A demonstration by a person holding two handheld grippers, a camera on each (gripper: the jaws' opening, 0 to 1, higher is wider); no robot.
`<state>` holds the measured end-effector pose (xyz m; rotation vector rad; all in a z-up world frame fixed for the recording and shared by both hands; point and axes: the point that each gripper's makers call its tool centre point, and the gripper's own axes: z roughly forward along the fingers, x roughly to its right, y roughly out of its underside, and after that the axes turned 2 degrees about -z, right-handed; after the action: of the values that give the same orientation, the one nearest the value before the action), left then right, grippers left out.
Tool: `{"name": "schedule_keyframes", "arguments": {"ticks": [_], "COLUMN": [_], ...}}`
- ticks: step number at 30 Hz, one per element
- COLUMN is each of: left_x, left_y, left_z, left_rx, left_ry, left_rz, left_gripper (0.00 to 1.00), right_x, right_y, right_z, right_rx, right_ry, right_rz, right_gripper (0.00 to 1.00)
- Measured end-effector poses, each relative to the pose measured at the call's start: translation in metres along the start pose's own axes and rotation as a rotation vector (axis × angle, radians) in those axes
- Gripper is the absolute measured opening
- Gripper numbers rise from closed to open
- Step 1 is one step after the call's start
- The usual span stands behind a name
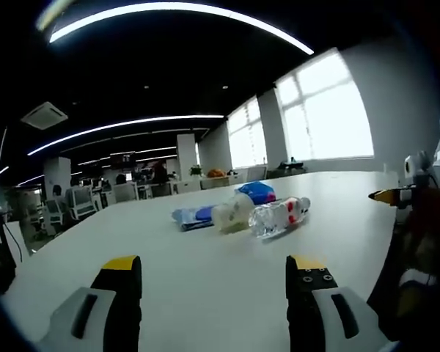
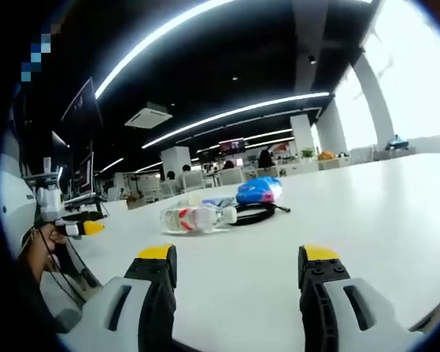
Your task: Arrange the tabletop items into an orderly group along one side of the table until the central work area is clear of visible clutter.
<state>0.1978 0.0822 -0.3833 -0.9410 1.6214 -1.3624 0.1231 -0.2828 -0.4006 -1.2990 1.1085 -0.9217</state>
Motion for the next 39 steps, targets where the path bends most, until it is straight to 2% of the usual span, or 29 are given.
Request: {"name": "schedule_keyframes", "arguments": {"ticks": [5,7,9,14,17,19,21,25,31,35,39], "left_x": [0.016,0.027,0.035,0.052,0.055,0.058,0.061,0.070,0.081,0.090,0.096], "left_y": [-0.004,-0.003,-0.004,-0.006,-0.007,-0.010,-0.010,-0.006,-0.003,-0.005,-0.010], "left_z": [0.012,0.017,0.021,0.030,0.032,0.037,0.039,0.045,0.052,0.057,0.061], "left_rx": [-0.017,-0.037,-0.036,-0.025,-0.022,-0.007,-0.010,-0.015,-0.032,-0.036,-0.023], "left_ry": [0.063,0.100,0.124,0.188,0.205,0.224,0.238,0.272,0.320,0.353,0.373], "left_rz": [0.063,0.101,0.134,0.136,0.141,0.176,0.177,0.200,0.232,0.242,0.240], "left_gripper": [0.80,0.80,0.80,0.80,0.77,0.73,0.73,0.73,0.73,0.73,0.72], "right_x": [-0.008,-0.013,-0.016,-0.019,-0.024,-0.029,-0.032,-0.036,-0.036,-0.032,-0.030], "right_y": [-0.001,-0.007,-0.009,-0.012,-0.009,-0.006,-0.003,0.005,0.004,0.003,-0.001], "right_z": [0.006,0.010,0.011,0.017,0.023,0.028,0.033,0.041,0.045,0.047,0.048], "right_rx": [-0.014,0.019,0.020,0.004,-0.017,-0.024,-0.013,-0.036,-0.054,-0.065,-0.058], "right_ry": [-0.060,-0.094,-0.119,-0.139,-0.179,-0.205,-0.223,-0.247,-0.247,-0.247,-0.253], "right_rz": [-0.034,-0.057,-0.044,-0.112,-0.138,-0.147,-0.150,-0.106,-0.114,-0.085,-0.089], "right_gripper": [0.65,0.67,0.66,0.66,0.74,0.79,0.78,0.77,0.68,0.66,0.53]}}
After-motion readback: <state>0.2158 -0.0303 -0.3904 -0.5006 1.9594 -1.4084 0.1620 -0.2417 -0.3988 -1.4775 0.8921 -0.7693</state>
